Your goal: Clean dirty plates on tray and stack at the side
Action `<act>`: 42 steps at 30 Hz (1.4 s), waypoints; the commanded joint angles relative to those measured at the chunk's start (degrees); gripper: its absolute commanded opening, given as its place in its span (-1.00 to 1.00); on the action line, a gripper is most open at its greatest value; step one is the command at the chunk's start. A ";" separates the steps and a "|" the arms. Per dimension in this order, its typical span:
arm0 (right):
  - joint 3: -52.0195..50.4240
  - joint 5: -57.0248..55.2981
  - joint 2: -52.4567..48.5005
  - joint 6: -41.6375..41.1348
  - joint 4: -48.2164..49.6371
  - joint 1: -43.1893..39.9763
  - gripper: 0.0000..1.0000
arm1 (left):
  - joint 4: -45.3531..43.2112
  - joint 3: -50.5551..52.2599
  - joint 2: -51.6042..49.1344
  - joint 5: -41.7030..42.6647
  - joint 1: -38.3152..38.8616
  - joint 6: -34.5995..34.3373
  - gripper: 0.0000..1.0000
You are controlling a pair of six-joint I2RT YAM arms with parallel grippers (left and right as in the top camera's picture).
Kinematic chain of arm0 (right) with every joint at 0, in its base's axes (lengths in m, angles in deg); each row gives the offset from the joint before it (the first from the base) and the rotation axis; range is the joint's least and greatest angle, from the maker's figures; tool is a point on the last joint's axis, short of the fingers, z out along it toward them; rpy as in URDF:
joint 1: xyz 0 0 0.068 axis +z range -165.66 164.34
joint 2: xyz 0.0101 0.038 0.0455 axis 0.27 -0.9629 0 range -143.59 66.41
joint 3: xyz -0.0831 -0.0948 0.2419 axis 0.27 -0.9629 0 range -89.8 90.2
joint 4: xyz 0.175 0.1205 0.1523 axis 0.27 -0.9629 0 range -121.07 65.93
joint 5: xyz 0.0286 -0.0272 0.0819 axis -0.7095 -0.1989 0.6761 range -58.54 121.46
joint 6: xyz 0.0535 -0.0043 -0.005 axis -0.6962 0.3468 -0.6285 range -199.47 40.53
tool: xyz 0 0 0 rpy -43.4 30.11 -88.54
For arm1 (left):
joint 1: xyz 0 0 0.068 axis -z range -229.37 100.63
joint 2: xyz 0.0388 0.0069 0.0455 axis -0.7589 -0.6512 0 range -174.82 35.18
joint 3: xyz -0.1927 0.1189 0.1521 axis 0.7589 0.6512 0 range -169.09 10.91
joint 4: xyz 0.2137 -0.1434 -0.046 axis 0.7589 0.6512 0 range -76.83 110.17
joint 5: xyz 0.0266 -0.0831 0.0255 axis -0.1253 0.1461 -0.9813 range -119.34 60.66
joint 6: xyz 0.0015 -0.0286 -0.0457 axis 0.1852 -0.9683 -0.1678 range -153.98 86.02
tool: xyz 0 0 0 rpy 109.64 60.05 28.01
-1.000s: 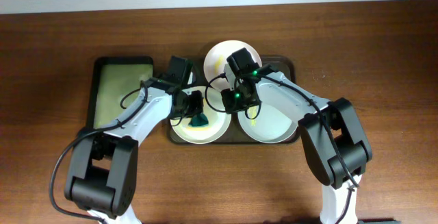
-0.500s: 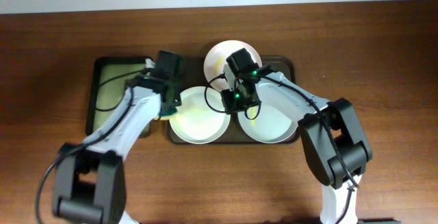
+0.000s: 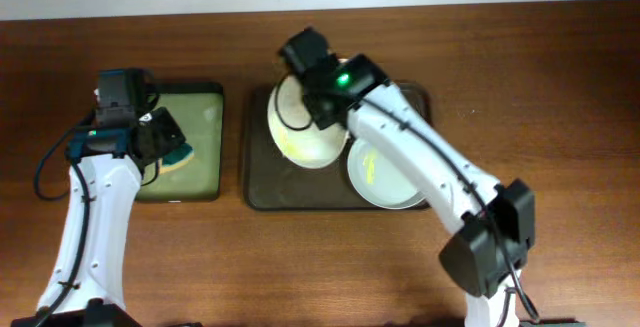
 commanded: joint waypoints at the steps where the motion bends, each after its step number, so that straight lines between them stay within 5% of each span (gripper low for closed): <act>1: 2.84 -18.40 1.95 7.96 -0.57 6.40 -0.92 | 0.39 -0.35 0.35 1.92 -0.87 -0.52 -1.00; 6: 2.84 -32.83 1.92 19.50 -0.44 14.51 -0.92 | 0.39 -0.35 -0.79 1.90 -0.87 -0.52 -1.00; 12: 2.84 -33.05 1.92 31.50 -0.13 17.00 -0.92 | 0.39 -0.35 -1.79 1.92 -0.87 -0.55 -1.00; 21: 2.84 -32.94 1.92 31.56 0.26 17.03 -0.92 | 0.35 -0.35 -1.79 1.92 -0.87 -0.55 -1.00; 24: 2.80 -28.61 1.90 23.17 0.39 15.93 -0.92 | 0.37 -0.35 -1.79 1.90 -0.87 -0.55 -1.00; 27: -0.15 2.80 1.22 18.73 0.24 9.64 -0.92 | 0.37 -0.35 -1.79 1.92 -0.87 -0.55 -1.00; 31: 1.03 -11.21 3.48 1.18 1.27 2.60 -0.92 | 0.39 -0.35 -1.79 1.92 -0.87 -0.55 -1.00; 32: 1.53 -5.01 6.40 -1.42 3.04 -3.10 -0.92 | 0.39 -0.35 -1.79 1.92 -0.87 -0.52 -1.00; 37: 0.94 44.85 6.91 -1.14 0.20 -30.91 -0.92 | 0.37 -0.35 -1.79 1.92 -0.87 -0.55 -1.00; 42: 0.85 50.86 -3.45 1.57 -4.28 -52.11 -0.92 | 0.37 -0.35 -1.79 1.92 -0.87 -0.55 -1.00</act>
